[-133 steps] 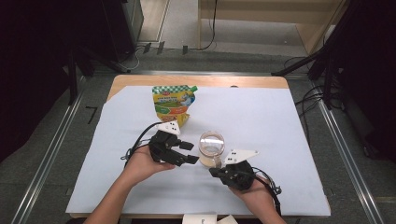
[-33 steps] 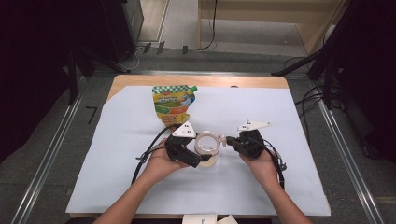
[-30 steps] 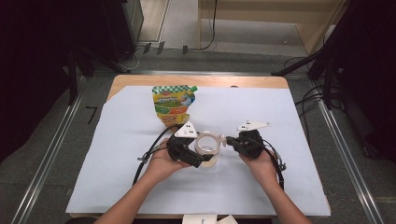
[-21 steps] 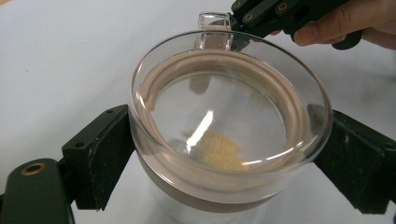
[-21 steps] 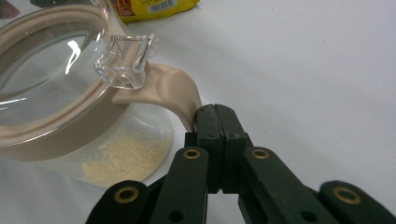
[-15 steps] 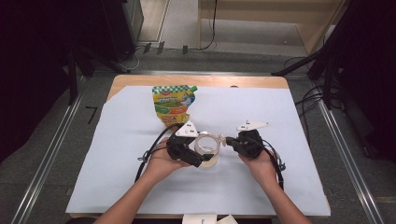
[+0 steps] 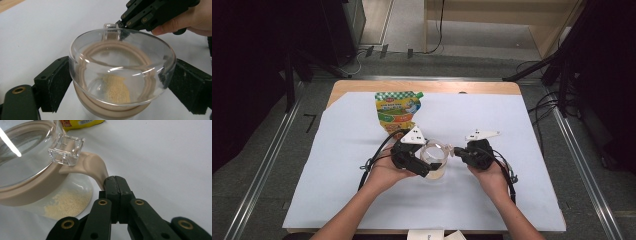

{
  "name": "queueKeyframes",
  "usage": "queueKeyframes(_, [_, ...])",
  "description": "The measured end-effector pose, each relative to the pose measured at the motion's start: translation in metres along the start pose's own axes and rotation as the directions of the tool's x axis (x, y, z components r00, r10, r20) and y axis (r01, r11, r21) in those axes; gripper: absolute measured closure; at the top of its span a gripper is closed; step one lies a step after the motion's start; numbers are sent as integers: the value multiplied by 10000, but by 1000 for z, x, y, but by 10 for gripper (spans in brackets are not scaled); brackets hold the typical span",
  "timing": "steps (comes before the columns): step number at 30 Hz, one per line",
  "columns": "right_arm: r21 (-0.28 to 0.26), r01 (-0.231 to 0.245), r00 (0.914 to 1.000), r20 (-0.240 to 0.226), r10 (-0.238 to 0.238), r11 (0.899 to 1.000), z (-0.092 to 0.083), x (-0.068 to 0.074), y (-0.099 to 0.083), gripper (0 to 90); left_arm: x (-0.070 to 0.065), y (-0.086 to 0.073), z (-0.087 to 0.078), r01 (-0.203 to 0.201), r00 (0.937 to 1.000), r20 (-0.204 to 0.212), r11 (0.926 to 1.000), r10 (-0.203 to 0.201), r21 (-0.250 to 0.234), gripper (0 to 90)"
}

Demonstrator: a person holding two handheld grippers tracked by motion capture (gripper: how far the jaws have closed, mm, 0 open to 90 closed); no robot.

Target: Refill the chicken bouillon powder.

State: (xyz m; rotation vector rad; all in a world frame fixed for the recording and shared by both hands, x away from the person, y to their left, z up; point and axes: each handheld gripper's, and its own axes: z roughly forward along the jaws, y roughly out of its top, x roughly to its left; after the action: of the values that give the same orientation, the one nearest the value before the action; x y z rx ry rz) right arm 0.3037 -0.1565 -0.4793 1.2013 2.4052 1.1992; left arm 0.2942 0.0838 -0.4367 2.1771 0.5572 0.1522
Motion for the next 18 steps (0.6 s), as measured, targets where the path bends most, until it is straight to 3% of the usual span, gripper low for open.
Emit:
queueKeyframes(3, [-20,6,10000,-45,-6,10000,-1,0,0,900,1,4,-3,229,9995,243,9990,-220,-374,124])
queueKeyframes(9, [-1,-10,10000,-56,10,10000,-1,1,-1,900,2,16,-3,293,9989,377,9995,-288,-133,124])
queueKeyframes(15, [-18,-86,9999,-68,86,10000,-1,1,-1,900,4,35,3,177,9983,556,9997,-166,-194,123])
queueKeyframes(18, [-55,-92,9999,-99,91,9999,-2,0,-2,900,6,42,9,376,9962,796,9991,-359,-203,124])
